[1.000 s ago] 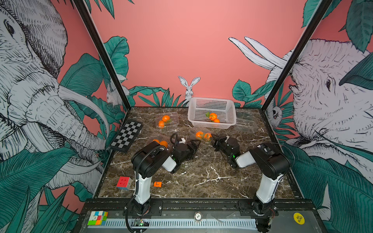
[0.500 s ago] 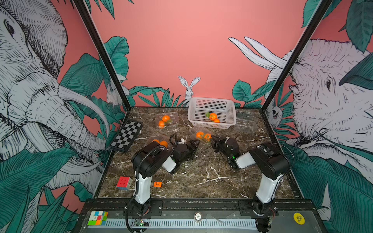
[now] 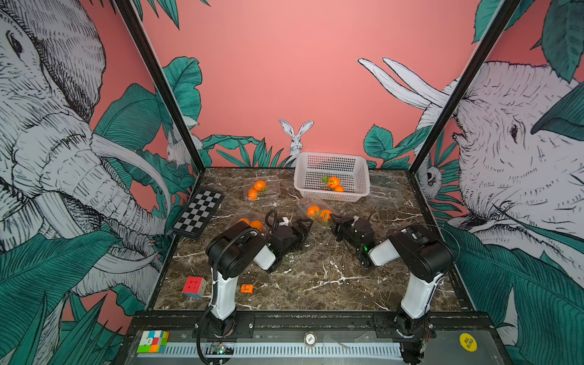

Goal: Take oranges out of containers
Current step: Open the packing box at the center of the board.

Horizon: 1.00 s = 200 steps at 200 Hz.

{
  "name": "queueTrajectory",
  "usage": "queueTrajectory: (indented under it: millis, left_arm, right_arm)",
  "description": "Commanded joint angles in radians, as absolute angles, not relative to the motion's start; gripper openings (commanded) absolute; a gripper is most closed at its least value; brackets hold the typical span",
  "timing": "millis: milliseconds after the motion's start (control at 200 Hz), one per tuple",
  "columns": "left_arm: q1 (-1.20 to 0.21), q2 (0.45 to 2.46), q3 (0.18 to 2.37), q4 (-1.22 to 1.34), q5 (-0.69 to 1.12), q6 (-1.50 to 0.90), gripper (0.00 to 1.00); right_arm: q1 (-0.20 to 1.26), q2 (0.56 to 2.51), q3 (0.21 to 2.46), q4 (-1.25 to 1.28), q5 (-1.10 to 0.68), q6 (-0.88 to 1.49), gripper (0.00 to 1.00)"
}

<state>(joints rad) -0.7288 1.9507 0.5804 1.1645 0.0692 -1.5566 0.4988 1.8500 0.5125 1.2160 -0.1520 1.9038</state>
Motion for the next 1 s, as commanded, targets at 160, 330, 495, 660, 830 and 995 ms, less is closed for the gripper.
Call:
queueTrajectory:
  millis: [160,330,495,660,830,995]
  left_arm:
    - [-0.734,1.958,0.552,1.126,0.055,-1.563,0.94]
    - [-0.735,1.96,0.548,1.127,0.054,-1.564,0.95]
    - [-0.739,1.963,0.554,1.127,0.055,-1.564,0.94]
    - [-0.741,1.965,0.554,1.119,0.059,-1.564,0.94]
    - [-0.742,1.971,0.545,1.127,0.055,-1.568,0.94]
    - [-0.743,1.97,0.545,1.126,0.057,-1.568,0.94]
  right_arm:
    - [0.508,1.819,0.504,1.18,-0.144,1.871,0.28]
    - [0.513,1.794,0.508,1.139,-0.144,1.848,0.28]
    - [0.517,1.781,0.51,1.105,-0.139,1.825,0.28]
    - [0.523,1.788,0.515,1.103,-0.137,1.823,0.28]
    - [0.533,1.801,0.521,1.115,-0.136,1.825,0.27]
    - [0.534,1.807,0.52,1.116,-0.124,1.827,0.27]
